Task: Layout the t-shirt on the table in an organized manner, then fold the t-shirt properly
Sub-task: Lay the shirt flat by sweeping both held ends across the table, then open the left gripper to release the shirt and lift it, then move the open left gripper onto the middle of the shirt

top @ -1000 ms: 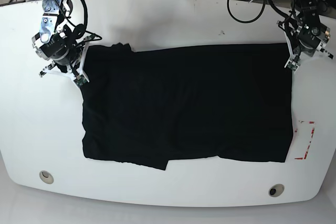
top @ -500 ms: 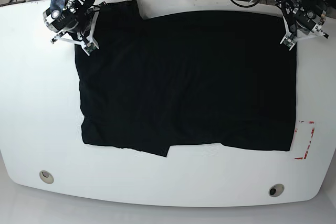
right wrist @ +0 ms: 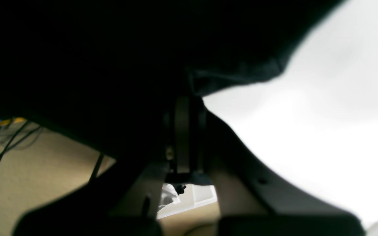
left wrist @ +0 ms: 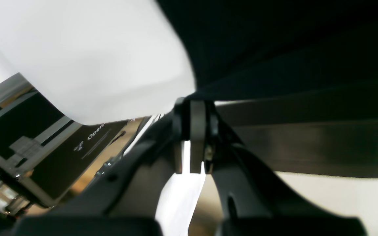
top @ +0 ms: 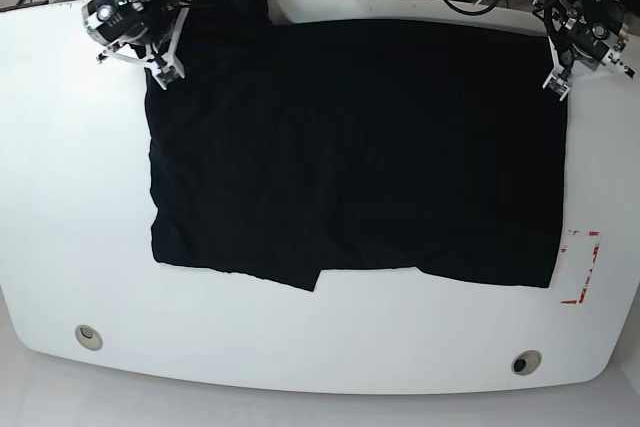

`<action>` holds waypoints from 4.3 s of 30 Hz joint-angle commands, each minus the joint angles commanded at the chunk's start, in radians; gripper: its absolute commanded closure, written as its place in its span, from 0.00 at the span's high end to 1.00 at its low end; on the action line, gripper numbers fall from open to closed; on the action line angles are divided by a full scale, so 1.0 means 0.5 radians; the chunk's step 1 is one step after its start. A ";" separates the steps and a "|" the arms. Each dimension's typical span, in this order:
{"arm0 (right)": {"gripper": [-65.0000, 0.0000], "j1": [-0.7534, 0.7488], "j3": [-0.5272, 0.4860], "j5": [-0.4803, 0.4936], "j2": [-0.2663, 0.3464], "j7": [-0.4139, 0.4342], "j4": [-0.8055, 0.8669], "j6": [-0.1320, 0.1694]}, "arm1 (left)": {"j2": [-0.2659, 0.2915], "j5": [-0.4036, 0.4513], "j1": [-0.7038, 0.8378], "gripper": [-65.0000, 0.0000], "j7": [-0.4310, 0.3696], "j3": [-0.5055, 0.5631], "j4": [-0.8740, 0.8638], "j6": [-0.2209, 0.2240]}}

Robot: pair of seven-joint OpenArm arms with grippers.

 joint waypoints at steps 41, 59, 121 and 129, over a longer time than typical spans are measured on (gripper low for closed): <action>0.00 0.460 0.040 0.006 -0.015 -0.095 -0.003 0.000 | -0.120 0.015 -0.384 0.01 0.006 0.107 -0.012 0.000; 0.01 1.494 0.080 0.006 0.129 -0.092 -0.025 0.000 | -0.107 0.015 -1.458 0.01 0.012 0.279 -0.012 0.000; 0.01 1.338 0.080 -0.006 0.071 -0.083 -0.055 0.000 | 0.853 -0.003 -1.200 0.56 -0.405 1.040 -1.062 0.000; 0.01 1.335 0.080 -0.003 0.071 -0.083 -0.055 0.000 | 0.884 -0.003 -1.203 0.56 -0.439 1.049 -1.056 0.000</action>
